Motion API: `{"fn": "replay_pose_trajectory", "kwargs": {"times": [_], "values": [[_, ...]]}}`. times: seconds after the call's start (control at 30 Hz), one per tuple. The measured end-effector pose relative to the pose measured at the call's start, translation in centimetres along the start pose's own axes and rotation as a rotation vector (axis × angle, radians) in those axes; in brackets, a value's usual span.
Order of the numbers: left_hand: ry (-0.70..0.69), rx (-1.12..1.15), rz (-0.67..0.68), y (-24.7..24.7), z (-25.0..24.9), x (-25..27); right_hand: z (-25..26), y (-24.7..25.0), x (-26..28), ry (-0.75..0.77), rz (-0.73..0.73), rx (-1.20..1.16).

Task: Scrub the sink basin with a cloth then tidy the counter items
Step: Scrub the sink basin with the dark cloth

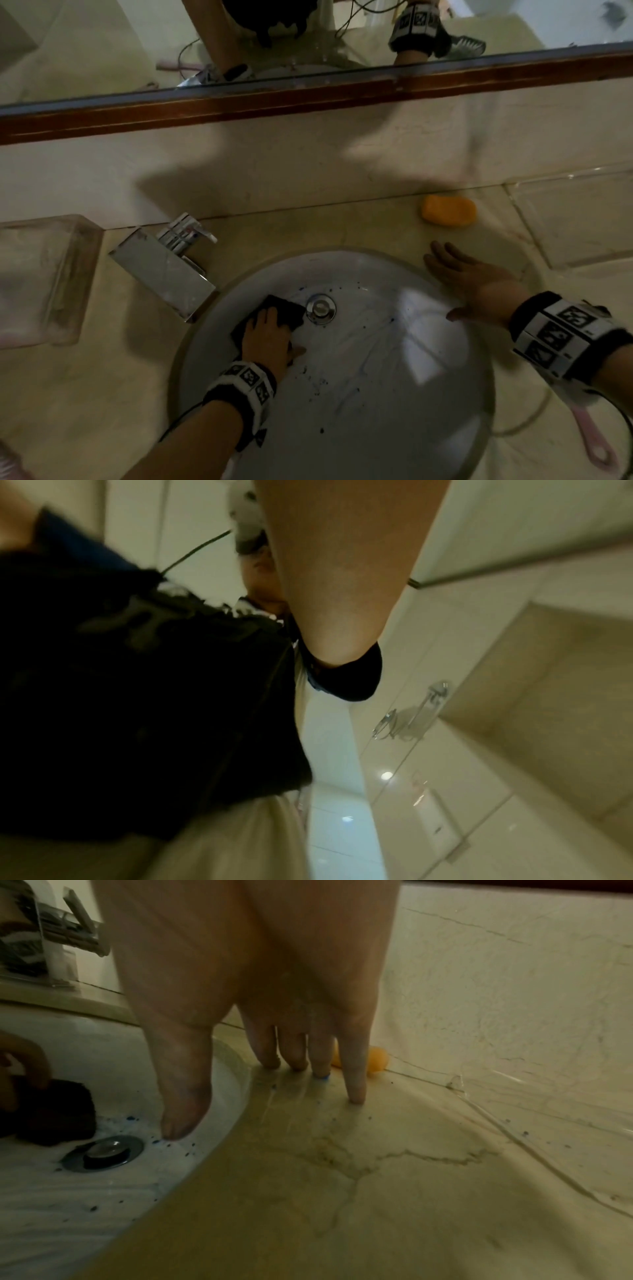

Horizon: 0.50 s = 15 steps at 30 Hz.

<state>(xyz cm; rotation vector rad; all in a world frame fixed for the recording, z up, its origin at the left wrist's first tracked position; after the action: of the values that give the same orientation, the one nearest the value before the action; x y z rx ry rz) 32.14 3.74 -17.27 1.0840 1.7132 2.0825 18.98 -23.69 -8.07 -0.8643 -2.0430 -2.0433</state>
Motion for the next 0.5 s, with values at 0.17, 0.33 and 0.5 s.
{"fn": "replay_pose_trajectory", "kwargs": {"times": [0.17, 0.33, 0.5], "values": [[0.048, 0.086, 0.073, -1.7, 2.2, -0.6, -0.1, -0.1, 0.0, 0.004, -0.002, -0.004], [-0.017, 0.212, 0.161, -2.6, 2.2, -1.1, 0.0, -0.2, 0.0, 0.007, -0.008, -0.002], [0.139, 0.135, 0.075, -2.3, 4.0, -2.5, -0.2, -0.3, -0.1, -0.003, -0.014, -0.006]]}}
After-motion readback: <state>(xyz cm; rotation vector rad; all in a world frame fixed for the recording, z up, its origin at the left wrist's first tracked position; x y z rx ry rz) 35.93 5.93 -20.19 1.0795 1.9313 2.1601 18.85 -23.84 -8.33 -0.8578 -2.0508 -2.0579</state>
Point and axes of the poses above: each hand's wrist, its own x-axis away from the middle knuckle, its own y-axis out of the back of the hand, z = x × y, the point moved 7 cm from there along -x, towards the middle knuckle, and after that the axes turned 15 degrees about -z, right-handed, at the moved point
